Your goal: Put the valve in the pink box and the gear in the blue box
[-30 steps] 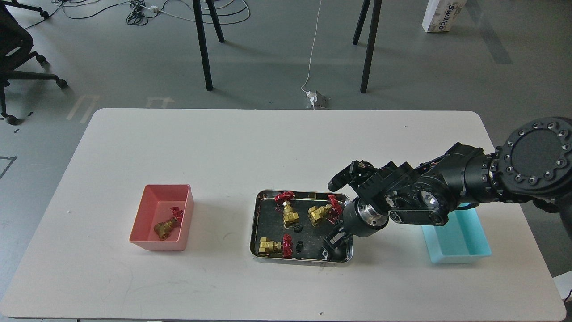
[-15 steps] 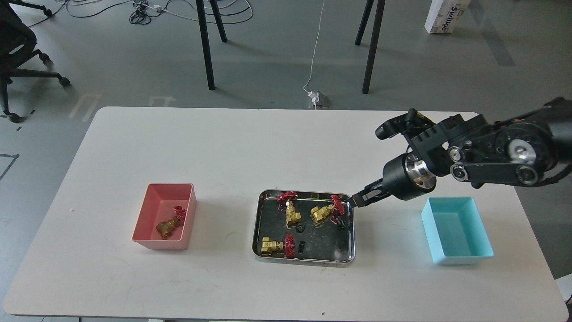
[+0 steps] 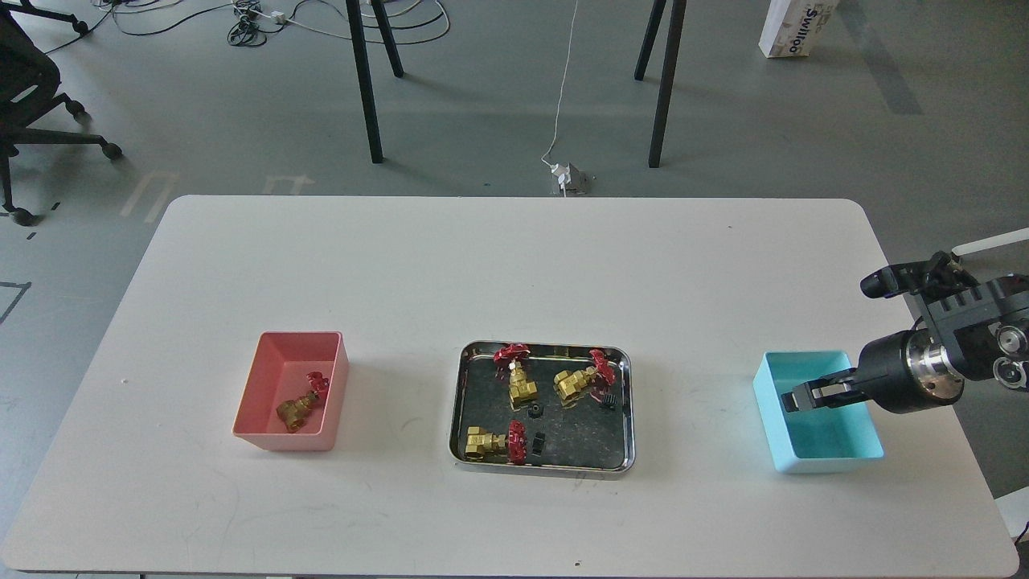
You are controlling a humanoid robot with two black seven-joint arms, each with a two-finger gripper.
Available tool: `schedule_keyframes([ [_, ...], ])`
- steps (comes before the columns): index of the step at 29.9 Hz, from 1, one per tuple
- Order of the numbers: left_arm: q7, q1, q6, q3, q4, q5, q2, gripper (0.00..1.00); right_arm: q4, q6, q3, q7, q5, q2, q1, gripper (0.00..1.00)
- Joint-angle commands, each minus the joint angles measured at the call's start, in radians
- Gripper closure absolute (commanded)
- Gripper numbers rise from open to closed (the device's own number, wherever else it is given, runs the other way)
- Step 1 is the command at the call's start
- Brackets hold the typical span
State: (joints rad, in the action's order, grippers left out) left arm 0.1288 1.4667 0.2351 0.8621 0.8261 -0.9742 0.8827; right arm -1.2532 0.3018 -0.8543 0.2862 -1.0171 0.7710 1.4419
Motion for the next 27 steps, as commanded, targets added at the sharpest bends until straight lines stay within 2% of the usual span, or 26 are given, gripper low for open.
schedule_keyframes([
  [1,0.000,0.003,0.006,0.002,-0.001,0.000,0.004,0.00,0.057,0.000,0.000,0.001,-0.001,-0.002,-0.032,0.79],
  [3,0.000,0.003,0.007,0.000,-0.001,0.000,0.005,0.00,0.057,0.000,0.001,0.001,-0.001,-0.004,-0.035,0.75],
  [4,-0.001,0.003,0.007,0.000,0.001,0.000,0.005,0.00,0.057,0.000,0.003,-0.001,-0.001,-0.004,-0.037,0.70],
  [7,-0.001,0.001,0.007,0.000,0.001,0.000,0.005,0.00,0.067,-0.001,0.011,-0.007,0.005,-0.004,-0.038,0.36],
  [8,-0.003,0.001,0.006,0.000,0.001,0.000,0.005,0.00,0.072,-0.004,0.020,-0.008,0.011,-0.004,-0.038,0.20],
  [9,-0.003,0.001,0.004,0.000,0.001,0.000,0.005,0.00,0.075,-0.004,0.035,-0.009,0.018,0.001,-0.037,0.13],
  [12,-0.001,-0.008,0.003,-0.002,0.001,0.000,0.002,0.00,0.075,0.010,0.142,-0.013,0.052,0.011,-0.037,0.06],
  [15,-0.005,-0.014,0.006,-0.003,0.001,0.002,-0.004,0.00,0.067,0.016,0.288,-0.015,0.153,0.042,-0.018,0.03],
  [17,-0.021,-0.019,0.007,-0.003,0.001,0.005,-0.017,0.00,0.077,0.020,0.416,-0.019,0.251,0.065,0.003,0.03],
  [20,-0.051,-0.019,0.004,-0.002,-0.010,0.049,-0.086,0.00,0.138,0.013,0.622,-0.060,0.453,0.070,0.003,0.03],
  [22,-0.052,-0.032,0.000,-0.002,-0.039,0.121,-0.149,0.00,0.207,0.005,0.739,-0.085,0.601,0.053,-0.009,0.03],
  [24,-0.054,-0.066,-0.002,-0.003,-0.057,0.173,-0.204,0.00,0.274,-0.033,0.822,-0.087,0.745,0.013,-0.037,0.03],
  [27,-0.052,-0.094,-0.002,-0.023,-0.061,0.189,-0.278,0.00,0.369,-0.150,0.961,-0.082,0.882,-0.051,-0.077,0.03],
])
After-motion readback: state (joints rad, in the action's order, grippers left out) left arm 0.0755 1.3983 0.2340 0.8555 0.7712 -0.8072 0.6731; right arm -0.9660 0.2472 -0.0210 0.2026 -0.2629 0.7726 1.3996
